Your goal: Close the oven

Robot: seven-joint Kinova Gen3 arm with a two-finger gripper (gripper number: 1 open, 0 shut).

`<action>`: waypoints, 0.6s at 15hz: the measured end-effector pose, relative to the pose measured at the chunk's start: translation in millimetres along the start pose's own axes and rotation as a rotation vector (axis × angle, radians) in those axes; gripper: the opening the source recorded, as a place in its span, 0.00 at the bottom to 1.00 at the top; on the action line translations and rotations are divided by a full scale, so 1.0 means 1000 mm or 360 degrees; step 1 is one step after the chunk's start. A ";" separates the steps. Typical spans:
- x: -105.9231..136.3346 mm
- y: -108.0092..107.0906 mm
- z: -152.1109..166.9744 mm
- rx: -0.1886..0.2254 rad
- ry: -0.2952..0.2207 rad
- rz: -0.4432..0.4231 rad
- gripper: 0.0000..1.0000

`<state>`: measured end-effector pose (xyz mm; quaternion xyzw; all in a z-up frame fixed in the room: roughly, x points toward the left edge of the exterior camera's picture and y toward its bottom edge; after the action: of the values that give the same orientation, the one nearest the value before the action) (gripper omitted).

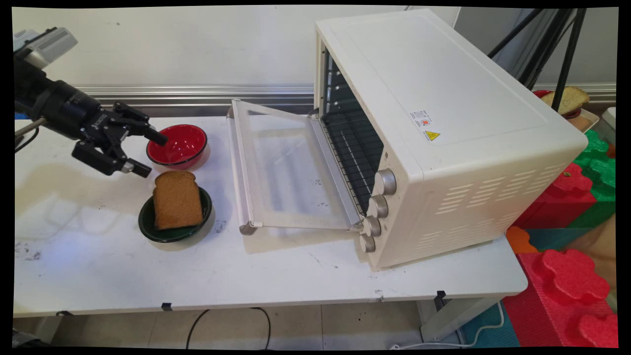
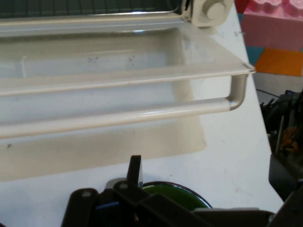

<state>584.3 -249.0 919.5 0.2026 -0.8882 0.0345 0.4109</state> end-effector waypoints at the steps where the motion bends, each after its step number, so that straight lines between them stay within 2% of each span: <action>1: -0.001 -0.003 0.003 0.0019 -0.0007 -0.0007 1.00; 6: -0.012 -0.022 0.021 0.0082 -0.0060 -0.0007 1.00; 9: -0.022 -0.038 0.042 0.0111 -0.0107 0.0017 1.00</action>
<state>581.7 -285.5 871.1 0.2131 -0.9008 0.0609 0.3734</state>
